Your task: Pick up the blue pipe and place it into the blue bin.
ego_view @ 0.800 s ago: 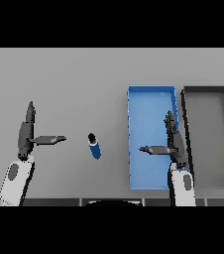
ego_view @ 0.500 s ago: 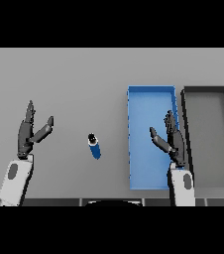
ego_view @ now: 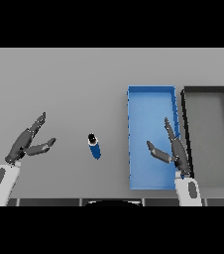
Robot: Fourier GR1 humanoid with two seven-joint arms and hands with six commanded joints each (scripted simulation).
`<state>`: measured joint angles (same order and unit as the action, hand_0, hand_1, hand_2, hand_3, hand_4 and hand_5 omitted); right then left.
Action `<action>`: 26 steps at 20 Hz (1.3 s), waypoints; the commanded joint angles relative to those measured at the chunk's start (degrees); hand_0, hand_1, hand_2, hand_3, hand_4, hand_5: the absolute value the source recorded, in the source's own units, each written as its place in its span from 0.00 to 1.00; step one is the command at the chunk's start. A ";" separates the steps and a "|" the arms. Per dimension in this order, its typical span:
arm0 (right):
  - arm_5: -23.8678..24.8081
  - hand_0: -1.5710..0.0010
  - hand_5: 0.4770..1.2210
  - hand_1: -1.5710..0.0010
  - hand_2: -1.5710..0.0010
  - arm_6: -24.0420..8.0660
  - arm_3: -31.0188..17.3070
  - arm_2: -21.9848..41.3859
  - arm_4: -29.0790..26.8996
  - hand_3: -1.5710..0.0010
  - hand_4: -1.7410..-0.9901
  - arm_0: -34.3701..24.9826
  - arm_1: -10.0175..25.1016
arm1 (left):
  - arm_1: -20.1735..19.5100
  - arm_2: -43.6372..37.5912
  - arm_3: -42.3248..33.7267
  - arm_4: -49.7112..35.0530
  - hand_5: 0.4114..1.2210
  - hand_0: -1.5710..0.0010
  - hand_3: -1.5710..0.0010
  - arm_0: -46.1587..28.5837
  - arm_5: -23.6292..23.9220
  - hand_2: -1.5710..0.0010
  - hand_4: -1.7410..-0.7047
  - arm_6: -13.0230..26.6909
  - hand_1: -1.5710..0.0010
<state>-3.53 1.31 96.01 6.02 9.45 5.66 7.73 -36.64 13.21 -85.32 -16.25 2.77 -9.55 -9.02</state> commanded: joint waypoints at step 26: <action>-1.04 1.00 0.25 1.00 1.00 0.32 1.29 -0.20 -1.23 1.00 0.55 0.79 0.01 | 19.18 17.60 5.49 15.42 0.10 1.00 1.00 7.62 1.34 1.00 0.56 3.82 1.00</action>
<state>-4.57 1.57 97.31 5.83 8.22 6.42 7.72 -17.41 30.81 -79.85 -0.82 10.45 -8.17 -4.92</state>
